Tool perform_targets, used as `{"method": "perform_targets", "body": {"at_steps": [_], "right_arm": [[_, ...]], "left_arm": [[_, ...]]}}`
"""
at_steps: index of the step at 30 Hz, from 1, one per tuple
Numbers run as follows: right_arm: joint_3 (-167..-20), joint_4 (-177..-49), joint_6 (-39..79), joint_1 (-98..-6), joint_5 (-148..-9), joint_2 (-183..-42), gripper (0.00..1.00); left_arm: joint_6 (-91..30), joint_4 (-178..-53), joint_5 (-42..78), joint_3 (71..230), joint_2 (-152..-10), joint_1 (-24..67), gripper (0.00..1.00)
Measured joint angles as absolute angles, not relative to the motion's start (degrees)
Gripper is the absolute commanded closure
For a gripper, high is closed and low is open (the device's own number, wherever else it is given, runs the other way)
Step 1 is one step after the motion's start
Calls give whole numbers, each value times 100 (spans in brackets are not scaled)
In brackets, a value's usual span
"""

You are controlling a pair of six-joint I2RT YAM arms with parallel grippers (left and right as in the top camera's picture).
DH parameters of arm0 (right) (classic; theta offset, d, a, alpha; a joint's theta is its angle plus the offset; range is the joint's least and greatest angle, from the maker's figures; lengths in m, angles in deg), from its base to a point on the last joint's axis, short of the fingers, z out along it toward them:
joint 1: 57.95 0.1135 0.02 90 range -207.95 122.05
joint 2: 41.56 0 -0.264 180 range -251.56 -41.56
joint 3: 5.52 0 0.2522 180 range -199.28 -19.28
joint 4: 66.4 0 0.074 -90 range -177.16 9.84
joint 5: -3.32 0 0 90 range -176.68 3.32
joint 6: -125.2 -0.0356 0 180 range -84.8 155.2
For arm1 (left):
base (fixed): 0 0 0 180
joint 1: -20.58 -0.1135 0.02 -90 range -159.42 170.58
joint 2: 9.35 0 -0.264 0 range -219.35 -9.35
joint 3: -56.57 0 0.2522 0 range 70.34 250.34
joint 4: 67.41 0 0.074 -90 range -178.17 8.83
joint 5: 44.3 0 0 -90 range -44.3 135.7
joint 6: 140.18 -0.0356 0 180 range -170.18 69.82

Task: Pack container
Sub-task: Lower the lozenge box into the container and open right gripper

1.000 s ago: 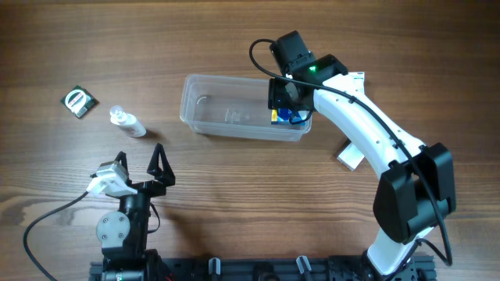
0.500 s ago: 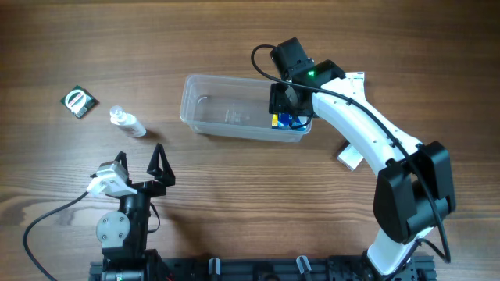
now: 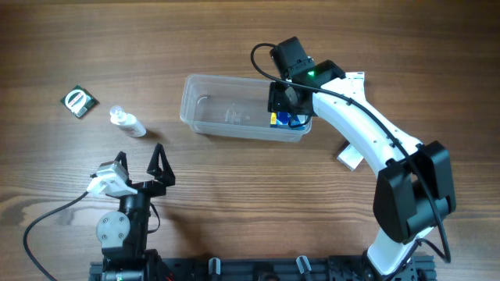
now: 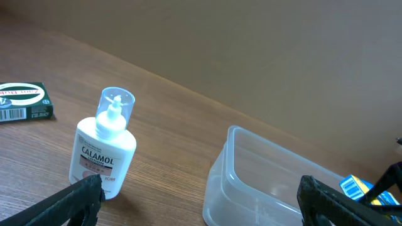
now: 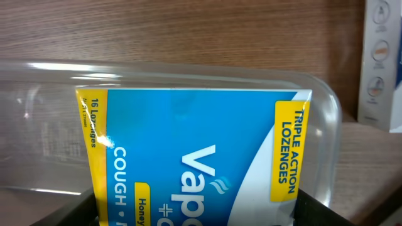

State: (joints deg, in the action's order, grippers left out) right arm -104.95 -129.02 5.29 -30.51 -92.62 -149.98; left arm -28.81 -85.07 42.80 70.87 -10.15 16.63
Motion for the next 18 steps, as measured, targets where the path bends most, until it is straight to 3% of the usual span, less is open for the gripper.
{"method": "perform_targets", "body": {"at_steps": [18], "right_arm": [[-10495,-12937,617,-3051,-9161,-14998,30]], "left_arm": [[-2881,-8507,4280,7087,-1015,1663,0]]}}
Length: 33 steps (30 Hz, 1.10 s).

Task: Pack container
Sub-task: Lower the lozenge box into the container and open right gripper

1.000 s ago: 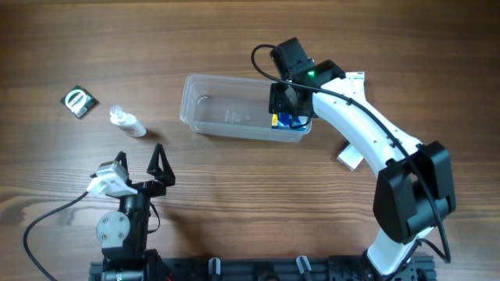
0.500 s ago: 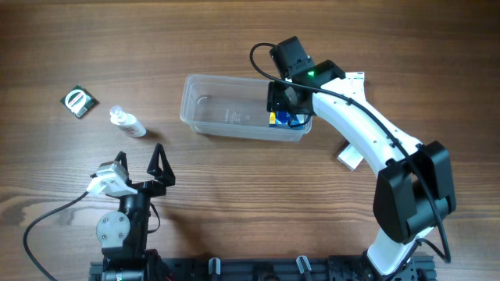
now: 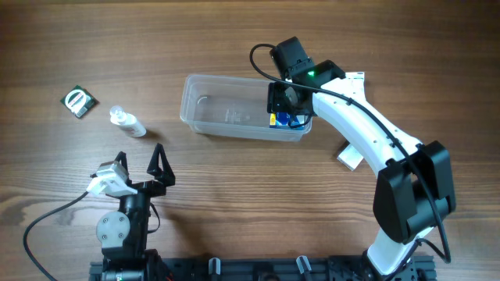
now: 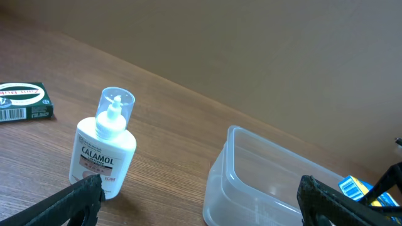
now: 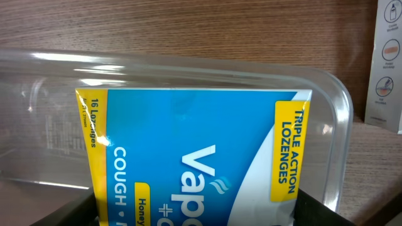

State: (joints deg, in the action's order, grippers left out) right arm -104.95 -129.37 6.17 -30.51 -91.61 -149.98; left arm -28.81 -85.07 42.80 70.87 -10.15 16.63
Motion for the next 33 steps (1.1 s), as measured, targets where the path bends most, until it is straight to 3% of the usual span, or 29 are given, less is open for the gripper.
{"method": "perform_targets", "body": {"at_steps": [18,33], "right_arm": [[-10495,-12935,787,-3049,-9161,-14998,16],[-10495,-12845,848,-3051,-9144,-14998,20]], "left_arm": [[-2881,-8507,4280,7087,-1015,1663,0],[-2881,-8507,4280,7087,-1015,1663,0]]}}
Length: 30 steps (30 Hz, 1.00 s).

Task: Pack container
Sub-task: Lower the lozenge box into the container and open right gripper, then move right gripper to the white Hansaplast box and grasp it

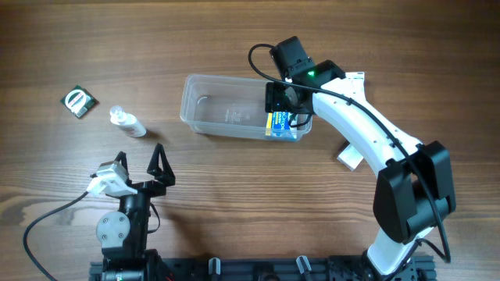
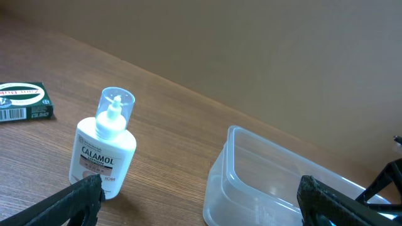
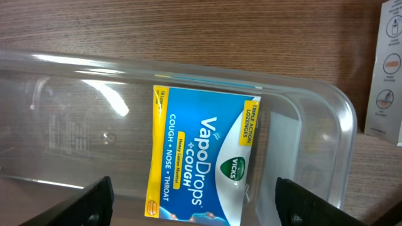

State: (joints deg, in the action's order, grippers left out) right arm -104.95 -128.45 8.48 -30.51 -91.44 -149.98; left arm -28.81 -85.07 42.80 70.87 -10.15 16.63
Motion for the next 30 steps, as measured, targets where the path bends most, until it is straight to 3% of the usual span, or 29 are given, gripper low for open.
{"method": "perform_targets", "body": {"at_steps": [5,11,13,17,24,30], "right_arm": [[-10534,-12858,968,-3051,-8993,-14998,27],[-10633,-12887,1189,-3051,-8425,-14996,50],[-10633,-12904,1285,-3049,-8173,-14996,52],[-10633,-12915,1309,-3049,-7968,-14943,46],[-10842,-13337,1508,-3149,-8285,-14154,21],[-11183,-13641,1911,-3951,-8788,-13319,7]], "left_arm": [[-2881,-8507,4280,7087,-1015,1663,0],[-2881,-8507,4280,7087,-1015,1663,0],[-2881,-8507,4280,7087,-1015,1663,0],[-2881,-8507,4280,7087,-1015,1663,0],[-2879,-8507,4280,7087,-1015,1663,0],[-2881,-8507,4280,7087,-1015,1663,0]]}}
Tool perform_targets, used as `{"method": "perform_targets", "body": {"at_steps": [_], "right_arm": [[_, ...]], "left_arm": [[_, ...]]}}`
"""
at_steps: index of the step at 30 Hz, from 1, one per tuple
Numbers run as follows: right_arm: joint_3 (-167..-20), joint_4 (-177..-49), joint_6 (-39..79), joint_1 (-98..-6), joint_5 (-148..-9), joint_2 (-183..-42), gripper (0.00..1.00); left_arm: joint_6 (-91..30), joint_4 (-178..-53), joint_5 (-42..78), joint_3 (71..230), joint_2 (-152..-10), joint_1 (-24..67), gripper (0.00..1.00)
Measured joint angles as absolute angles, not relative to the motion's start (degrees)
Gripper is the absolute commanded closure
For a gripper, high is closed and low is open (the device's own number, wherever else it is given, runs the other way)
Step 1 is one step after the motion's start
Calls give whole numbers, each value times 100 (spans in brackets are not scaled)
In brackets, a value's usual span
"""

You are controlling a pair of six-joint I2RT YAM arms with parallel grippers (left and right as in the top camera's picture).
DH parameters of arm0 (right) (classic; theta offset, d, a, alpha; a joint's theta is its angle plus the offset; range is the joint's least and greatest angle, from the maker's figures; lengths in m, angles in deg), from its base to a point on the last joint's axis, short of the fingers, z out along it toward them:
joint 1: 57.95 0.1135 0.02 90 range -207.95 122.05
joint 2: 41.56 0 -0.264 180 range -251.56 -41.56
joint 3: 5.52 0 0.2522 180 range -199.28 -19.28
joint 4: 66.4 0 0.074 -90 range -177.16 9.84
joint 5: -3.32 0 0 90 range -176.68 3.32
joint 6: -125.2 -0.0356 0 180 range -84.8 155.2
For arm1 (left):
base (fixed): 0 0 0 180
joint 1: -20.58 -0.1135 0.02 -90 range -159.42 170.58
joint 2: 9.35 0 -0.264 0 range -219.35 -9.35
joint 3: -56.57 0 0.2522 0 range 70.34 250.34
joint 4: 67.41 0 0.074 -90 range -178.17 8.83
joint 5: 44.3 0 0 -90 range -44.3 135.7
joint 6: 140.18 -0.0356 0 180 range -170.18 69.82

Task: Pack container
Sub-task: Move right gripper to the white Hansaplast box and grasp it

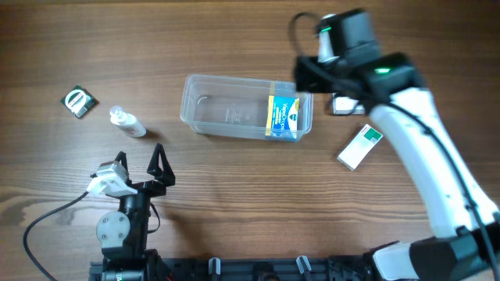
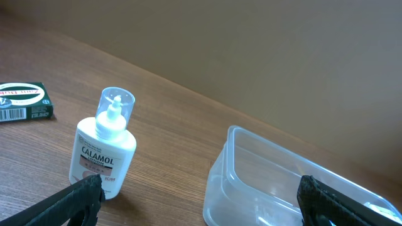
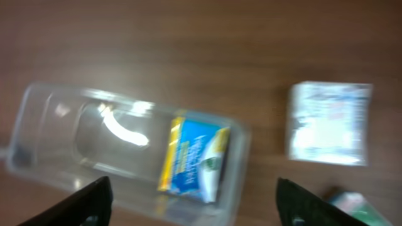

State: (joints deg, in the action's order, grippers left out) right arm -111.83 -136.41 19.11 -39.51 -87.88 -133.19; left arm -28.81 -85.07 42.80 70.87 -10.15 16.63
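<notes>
The clear plastic container (image 1: 226, 117) lies on the table's middle. A blue and yellow lozenge pack (image 1: 283, 115) lies flat in its right end, also the pack (image 3: 193, 158) in the blurred right wrist view. My right gripper (image 1: 322, 87) hangs high over the container's right end, open and empty (image 3: 198, 207). My left gripper (image 1: 141, 162) stands open and empty near the front left (image 2: 201, 204). It faces a white Calamol bottle (image 2: 105, 147) and the container's left end (image 2: 251, 169).
The Calamol bottle (image 1: 127, 122) and a small green box (image 1: 79, 101) lie at the left. A white packet (image 3: 330, 122) lies right of the container, partly under my right arm. A white and green box (image 1: 360, 147) lies further front right.
My right gripper was open just above the pack in the container. It now stands much higher and further right, still open. The pack stays in the container. The left arm is unmoved.
At first my right gripper was shut on the lozenge pack, low in the container's right end, and still so a moment later. Then it was open with the pack lying flat in the container. Now it has risen clear.
</notes>
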Motion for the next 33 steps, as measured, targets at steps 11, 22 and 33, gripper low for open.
{"method": "perform_targets", "body": {"at_steps": [11,22,33], "right_arm": [[-11201,-13520,2634,-5331,-8888,-14220,0],[-11201,-12865,3084,-5475,-8886,-15689,0],[-11201,-12744,3097,-5656,-8997,-16073,0]], "left_arm": [[-2881,-8507,4280,7087,-1015,1663,0],[-2881,-8507,4280,7087,-1015,1663,0],[-2881,-8507,4280,7087,-1015,1663,0]]}}
